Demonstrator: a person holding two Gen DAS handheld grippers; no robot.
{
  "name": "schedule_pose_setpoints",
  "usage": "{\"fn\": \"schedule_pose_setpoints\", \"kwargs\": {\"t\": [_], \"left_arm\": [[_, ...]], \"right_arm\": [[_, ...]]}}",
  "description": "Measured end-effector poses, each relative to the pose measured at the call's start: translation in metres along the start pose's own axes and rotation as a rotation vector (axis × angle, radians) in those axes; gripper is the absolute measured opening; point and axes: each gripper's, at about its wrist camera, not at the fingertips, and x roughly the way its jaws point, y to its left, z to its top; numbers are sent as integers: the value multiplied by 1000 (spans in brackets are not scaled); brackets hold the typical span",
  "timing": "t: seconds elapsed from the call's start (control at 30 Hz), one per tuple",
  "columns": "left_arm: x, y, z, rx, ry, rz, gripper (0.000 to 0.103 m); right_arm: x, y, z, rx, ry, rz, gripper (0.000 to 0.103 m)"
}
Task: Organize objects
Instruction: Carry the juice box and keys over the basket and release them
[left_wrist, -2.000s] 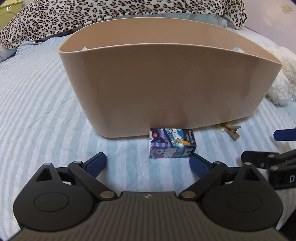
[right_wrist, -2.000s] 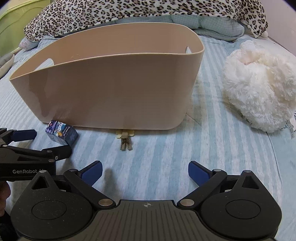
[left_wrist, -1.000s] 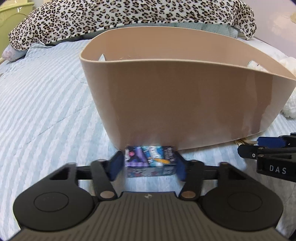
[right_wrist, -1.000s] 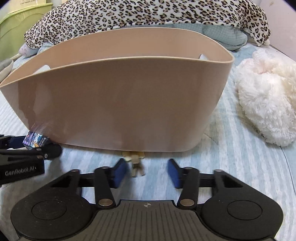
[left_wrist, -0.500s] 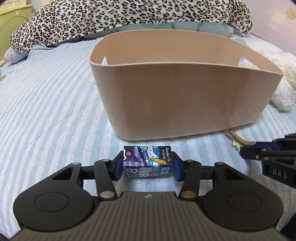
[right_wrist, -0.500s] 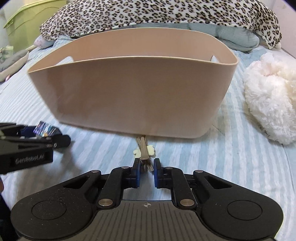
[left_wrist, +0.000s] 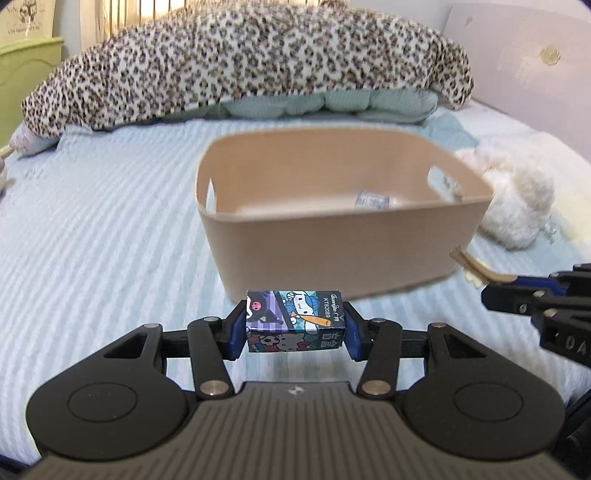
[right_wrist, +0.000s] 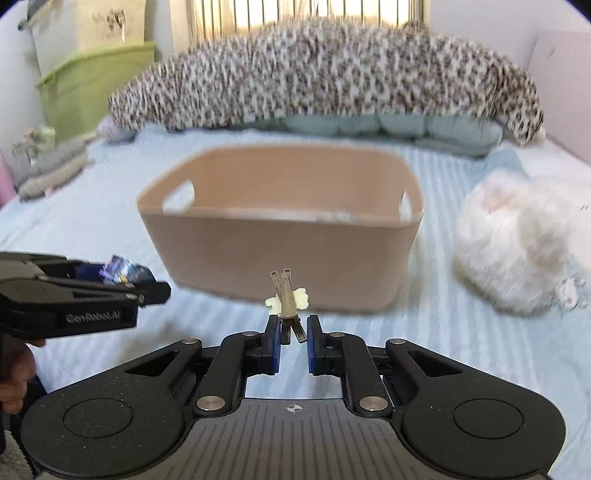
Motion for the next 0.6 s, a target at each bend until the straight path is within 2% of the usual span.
{"fn": "schedule_pose_setpoints", "kwargs": {"t": [0.2, 0.43, 0.5, 0.6], "left_arm": [[-19, -6, 29, 22, -92, 0, 53], [-9, -12, 70, 36, -147, 33, 53], [0, -14, 80, 45, -153, 47, 53], [23, -10, 93, 18, -113, 59, 53]], "right_arm": [[-14, -10, 35, 20, -101, 3, 12], [2, -22, 73, 40, -162, 4, 12], [11, -24, 80, 47, -159, 8, 12], [28, -29, 87, 56, -143, 2, 12]]}}
